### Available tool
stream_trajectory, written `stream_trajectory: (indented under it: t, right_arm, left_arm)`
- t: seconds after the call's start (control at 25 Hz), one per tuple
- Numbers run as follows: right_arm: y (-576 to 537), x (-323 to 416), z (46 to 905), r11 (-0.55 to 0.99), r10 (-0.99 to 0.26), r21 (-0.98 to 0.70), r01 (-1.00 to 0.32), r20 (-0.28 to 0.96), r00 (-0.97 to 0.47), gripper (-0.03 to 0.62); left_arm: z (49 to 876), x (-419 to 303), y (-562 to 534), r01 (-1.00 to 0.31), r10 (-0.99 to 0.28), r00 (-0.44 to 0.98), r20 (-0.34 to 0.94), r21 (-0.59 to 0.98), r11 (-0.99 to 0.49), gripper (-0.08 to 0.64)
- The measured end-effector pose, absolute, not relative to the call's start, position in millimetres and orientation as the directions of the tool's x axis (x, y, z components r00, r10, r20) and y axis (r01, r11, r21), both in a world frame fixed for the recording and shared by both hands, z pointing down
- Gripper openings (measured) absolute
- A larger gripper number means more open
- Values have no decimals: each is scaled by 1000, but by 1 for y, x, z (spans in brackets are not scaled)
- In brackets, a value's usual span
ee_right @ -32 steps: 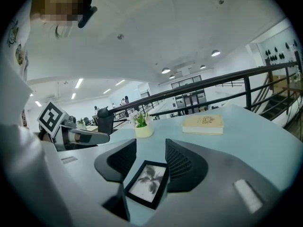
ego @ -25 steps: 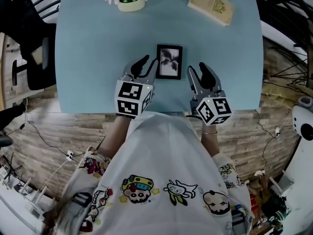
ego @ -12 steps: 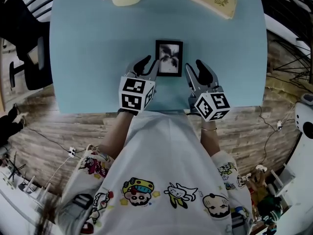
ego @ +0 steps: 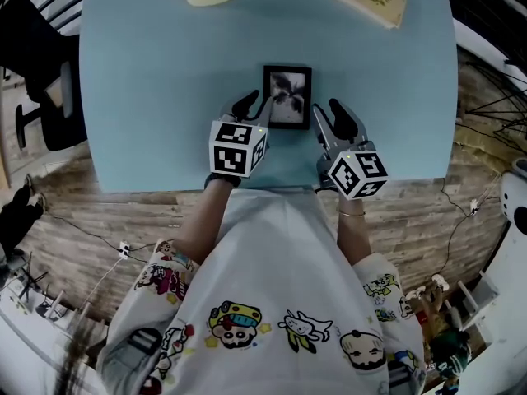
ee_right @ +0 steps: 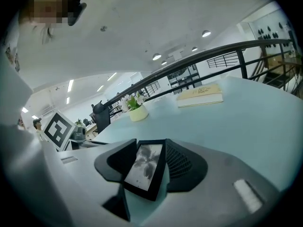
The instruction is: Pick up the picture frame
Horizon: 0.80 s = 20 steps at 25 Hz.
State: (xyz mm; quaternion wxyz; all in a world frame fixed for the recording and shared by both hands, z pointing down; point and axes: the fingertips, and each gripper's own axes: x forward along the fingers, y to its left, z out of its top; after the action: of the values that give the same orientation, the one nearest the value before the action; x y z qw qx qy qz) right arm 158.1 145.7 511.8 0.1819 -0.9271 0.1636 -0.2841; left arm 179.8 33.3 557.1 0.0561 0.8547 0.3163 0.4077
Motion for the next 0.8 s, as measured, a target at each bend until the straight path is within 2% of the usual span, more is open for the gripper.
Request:
stream_trajectory:
  t: [0.8]
  right_arm:
    - [148,160,532,-856,-430,-485,-179,476,767,186]
  left_arm:
    - [598,180,42,430,539,432,723,360,-828,98]
